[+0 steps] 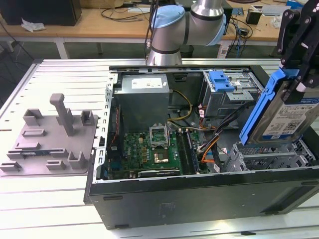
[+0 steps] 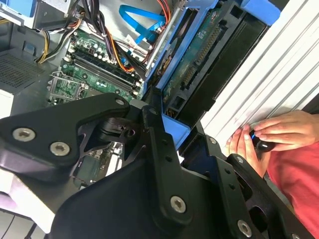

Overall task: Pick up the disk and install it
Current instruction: 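Insert the disk into the insertion slot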

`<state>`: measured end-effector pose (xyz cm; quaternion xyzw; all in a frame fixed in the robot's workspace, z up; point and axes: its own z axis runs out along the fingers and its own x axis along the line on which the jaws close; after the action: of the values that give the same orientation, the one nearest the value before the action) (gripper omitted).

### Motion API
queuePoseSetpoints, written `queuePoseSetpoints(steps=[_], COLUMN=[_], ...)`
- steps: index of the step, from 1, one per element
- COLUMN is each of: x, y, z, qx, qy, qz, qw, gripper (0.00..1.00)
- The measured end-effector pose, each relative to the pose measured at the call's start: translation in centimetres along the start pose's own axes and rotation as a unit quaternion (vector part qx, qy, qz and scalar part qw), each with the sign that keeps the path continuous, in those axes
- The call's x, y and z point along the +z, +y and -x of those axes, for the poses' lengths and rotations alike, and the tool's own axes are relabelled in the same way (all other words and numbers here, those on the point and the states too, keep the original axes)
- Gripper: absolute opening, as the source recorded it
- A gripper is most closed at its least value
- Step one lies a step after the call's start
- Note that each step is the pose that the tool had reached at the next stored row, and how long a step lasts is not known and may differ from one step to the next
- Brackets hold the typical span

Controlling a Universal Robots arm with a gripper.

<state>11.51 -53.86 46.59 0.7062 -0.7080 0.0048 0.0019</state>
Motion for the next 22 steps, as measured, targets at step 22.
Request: queuePoseSetpoints(steps=[22], x=[0.7], y=[0.0], z=[-0.29], qx=[-0.004], qy=[0.0], qz=[0.0], qw=[1.0], gripper=[0.37])
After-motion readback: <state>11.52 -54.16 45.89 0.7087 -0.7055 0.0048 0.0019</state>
